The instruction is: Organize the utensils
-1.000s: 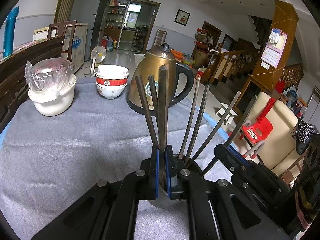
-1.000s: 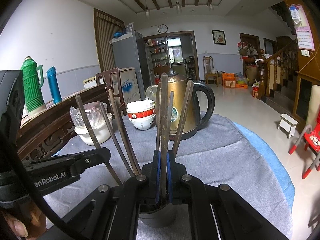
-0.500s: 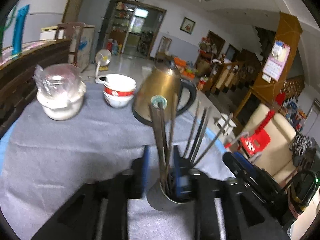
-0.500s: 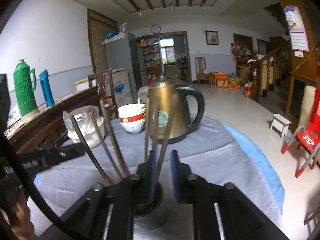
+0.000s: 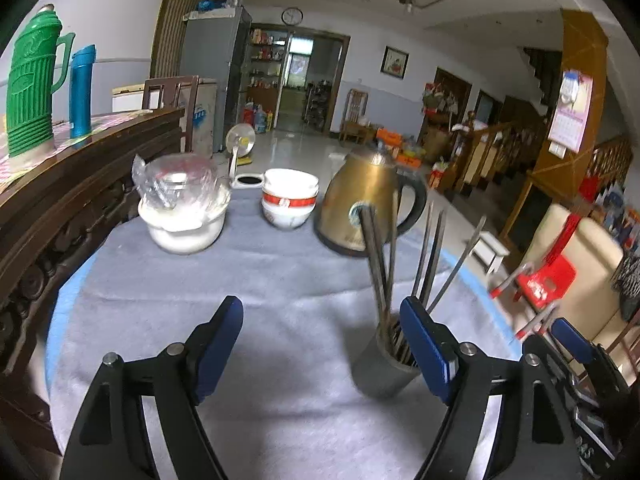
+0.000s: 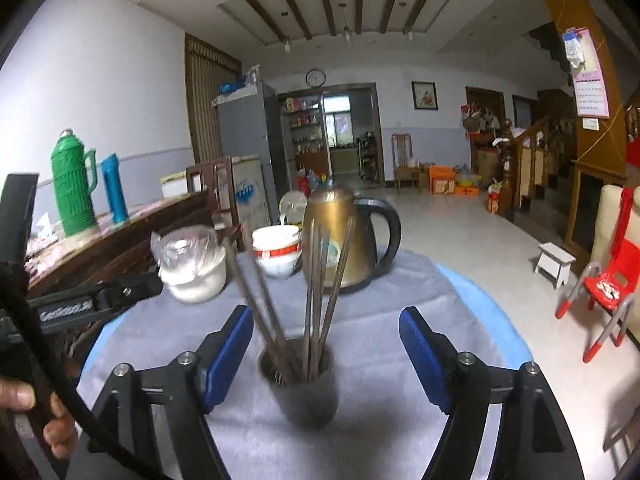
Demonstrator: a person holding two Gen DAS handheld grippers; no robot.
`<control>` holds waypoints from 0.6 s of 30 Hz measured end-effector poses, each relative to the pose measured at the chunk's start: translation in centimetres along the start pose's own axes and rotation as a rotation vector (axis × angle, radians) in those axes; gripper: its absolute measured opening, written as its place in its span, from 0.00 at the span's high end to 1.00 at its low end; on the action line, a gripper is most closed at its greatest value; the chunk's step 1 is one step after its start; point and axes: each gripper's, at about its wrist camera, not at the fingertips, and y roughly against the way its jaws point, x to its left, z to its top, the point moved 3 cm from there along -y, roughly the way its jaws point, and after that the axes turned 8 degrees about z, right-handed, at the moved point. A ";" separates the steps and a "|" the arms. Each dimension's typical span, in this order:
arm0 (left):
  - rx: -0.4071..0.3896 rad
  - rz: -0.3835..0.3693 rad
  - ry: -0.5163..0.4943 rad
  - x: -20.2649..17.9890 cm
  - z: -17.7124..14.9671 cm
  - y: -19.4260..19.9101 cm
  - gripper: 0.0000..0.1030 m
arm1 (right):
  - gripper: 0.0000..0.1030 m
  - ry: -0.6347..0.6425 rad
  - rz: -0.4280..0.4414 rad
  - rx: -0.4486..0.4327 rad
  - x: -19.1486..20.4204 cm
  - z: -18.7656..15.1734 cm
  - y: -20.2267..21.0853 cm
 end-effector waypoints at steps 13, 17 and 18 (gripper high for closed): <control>0.043 0.042 -0.075 -0.9 -2.2 0.8 0.21 | 0.21 0.035 -0.006 0.144 1.6 -3.7 -0.3; 0.050 0.033 -0.074 -1.1 -2.2 0.9 0.21 | 0.15 0.057 -0.024 0.150 1.9 -3.4 -0.3; 0.052 0.034 -0.075 -1.2 -2.2 1.0 0.21 | 0.11 0.061 -0.030 0.150 1.8 -3.3 -0.3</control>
